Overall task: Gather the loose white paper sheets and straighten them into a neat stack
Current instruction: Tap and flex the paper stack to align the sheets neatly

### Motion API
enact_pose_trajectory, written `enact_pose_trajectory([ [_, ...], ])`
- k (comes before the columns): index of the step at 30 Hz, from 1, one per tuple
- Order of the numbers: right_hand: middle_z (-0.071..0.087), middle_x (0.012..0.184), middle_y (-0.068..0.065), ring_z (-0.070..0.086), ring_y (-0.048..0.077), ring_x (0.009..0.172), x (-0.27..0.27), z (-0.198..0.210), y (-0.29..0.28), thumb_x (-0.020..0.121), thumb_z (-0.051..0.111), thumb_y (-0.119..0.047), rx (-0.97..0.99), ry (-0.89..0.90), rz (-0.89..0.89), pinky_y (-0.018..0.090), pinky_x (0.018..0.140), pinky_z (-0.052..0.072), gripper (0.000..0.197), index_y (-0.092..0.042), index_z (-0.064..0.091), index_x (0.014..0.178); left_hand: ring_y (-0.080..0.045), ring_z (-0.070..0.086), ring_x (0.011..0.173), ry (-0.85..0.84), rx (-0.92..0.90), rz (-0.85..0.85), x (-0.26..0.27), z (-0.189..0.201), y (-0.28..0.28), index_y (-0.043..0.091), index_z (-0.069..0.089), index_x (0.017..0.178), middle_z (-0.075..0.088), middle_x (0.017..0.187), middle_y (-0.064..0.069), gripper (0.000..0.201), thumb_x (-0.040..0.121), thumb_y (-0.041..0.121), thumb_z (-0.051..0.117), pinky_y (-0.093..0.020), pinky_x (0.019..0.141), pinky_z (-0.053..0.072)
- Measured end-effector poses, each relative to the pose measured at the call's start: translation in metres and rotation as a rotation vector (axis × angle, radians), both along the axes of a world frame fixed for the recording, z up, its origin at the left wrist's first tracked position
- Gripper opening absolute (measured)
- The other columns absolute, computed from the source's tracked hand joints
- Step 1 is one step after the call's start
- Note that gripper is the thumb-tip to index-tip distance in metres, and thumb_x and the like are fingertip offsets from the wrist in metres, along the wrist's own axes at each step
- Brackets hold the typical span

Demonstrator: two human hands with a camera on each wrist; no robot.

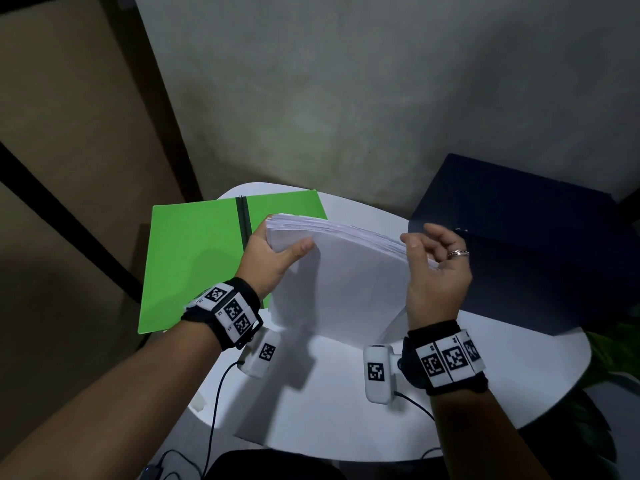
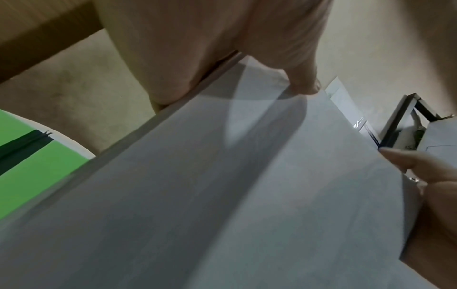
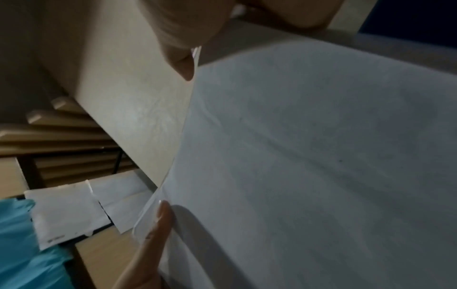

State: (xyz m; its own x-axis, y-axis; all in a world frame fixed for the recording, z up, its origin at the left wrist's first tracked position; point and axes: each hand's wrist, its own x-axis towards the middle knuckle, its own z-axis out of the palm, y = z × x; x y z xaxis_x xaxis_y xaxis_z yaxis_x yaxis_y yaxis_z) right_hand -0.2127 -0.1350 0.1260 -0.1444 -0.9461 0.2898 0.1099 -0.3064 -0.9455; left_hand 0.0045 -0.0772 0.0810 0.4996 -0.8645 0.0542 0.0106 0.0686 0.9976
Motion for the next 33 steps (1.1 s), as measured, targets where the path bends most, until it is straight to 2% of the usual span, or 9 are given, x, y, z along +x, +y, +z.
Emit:
enact_pose_trajectory([
  [5,0.073,0.096,-0.003,0.068,0.016,0.095,-0.016,-0.018,-0.004,0.083,0.074,-0.010,0.137,-0.066,0.070,0.032,0.091,0.053,0.043,-0.028,0.050,0.115,0.007,0.069,0.084,-0.027,0.021,-0.015,-0.001,-0.001,0.000,0.024,0.061,0.103,0.072,0.093,0.013,0.025,0.083,0.017,0.072,-0.013,0.077,0.053],
  [8,0.073,0.095,-0.003,0.072,0.009,0.086,-0.015,-0.027,-0.003,0.072,0.084,-0.004,0.240,0.074,0.144,0.030,0.082,0.060,0.041,-0.017,0.064,0.106,0.004,0.069,0.089,-0.043,0.027,-0.050,-0.006,0.000,-0.001,0.013,0.064,0.115,0.073,0.100,0.011,0.043,0.080,0.037,0.070,-0.021,0.085,0.056],
  [12,0.077,0.077,-0.005,0.073,0.012,0.076,-0.015,-0.018,-0.008,0.069,0.085,-0.001,0.199,0.098,0.187,0.027,0.073,0.059,0.023,-0.015,0.073,0.083,0.002,0.069,0.079,-0.059,-0.008,0.023,-0.002,0.001,-0.003,0.023,0.067,0.095,0.075,0.084,0.018,0.065,0.060,0.078,0.065,-0.019,0.074,0.055],
  [15,0.075,0.084,-0.004,0.071,0.007,0.078,-0.023,-0.018,-0.009,0.065,0.084,0.000,0.210,0.070,0.272,0.022,0.070,0.058,0.037,-0.012,0.069,0.096,-0.008,0.069,0.095,-0.068,-0.015,-0.049,0.002,0.000,0.000,0.020,0.061,0.112,0.073,0.102,0.007,0.082,0.058,0.082,0.064,-0.030,0.089,0.055],
  [19,0.070,0.100,0.001,0.068,0.015,0.091,-0.017,-0.021,-0.005,0.070,0.084,-0.011,0.147,0.093,0.170,0.026,0.079,0.057,0.034,-0.017,0.069,0.099,-0.018,0.058,0.087,-0.064,-0.112,0.069,-0.004,0.015,-0.004,0.028,0.058,0.103,0.062,0.098,0.003,0.047,0.078,0.066,0.062,-0.041,0.085,0.048],
  [24,0.069,0.076,-0.016,0.063,-0.008,0.077,0.002,-0.014,-0.006,0.090,0.064,-0.003,0.067,0.024,0.010,0.008,0.074,0.046,0.007,-0.006,0.070,0.088,-0.002,0.053,0.076,-0.108,-0.172,0.309,-0.015,0.030,-0.018,0.016,0.060,0.095,0.060,0.085,0.012,0.015,0.088,0.028,0.056,-0.019,0.076,0.042],
  [28,0.067,0.087,-0.008,0.062,0.002,0.082,-0.002,-0.014,-0.005,0.089,0.061,-0.020,0.052,0.013,0.011,0.016,0.077,0.048,0.009,-0.019,0.066,0.096,0.005,0.048,0.074,-0.098,-0.202,0.296,-0.015,0.029,-0.018,0.017,0.059,0.099,0.055,0.084,0.016,0.016,0.093,0.024,0.046,-0.010,0.074,0.038],
  [30,0.069,0.086,-0.012,0.063,0.003,0.079,-0.008,-0.019,-0.006,0.085,0.072,-0.014,0.077,0.017,0.095,0.019,0.077,0.051,0.023,-0.019,0.062,0.105,0.009,0.049,0.082,-0.133,-0.208,0.204,-0.010,0.024,-0.014,0.021,0.054,0.110,0.054,0.096,0.017,0.020,0.094,0.031,0.047,-0.008,0.081,0.039],
  [33,0.072,0.098,-0.008,0.070,0.012,0.091,-0.013,-0.031,-0.006,0.073,0.083,-0.004,0.216,0.151,0.177,0.034,0.088,0.057,0.037,-0.020,0.066,0.102,0.006,0.062,0.097,-0.106,-0.079,0.022,0.001,0.013,-0.008,0.020,0.053,0.120,0.063,0.110,0.014,0.040,0.085,0.024,0.072,-0.023,0.096,0.051],
])
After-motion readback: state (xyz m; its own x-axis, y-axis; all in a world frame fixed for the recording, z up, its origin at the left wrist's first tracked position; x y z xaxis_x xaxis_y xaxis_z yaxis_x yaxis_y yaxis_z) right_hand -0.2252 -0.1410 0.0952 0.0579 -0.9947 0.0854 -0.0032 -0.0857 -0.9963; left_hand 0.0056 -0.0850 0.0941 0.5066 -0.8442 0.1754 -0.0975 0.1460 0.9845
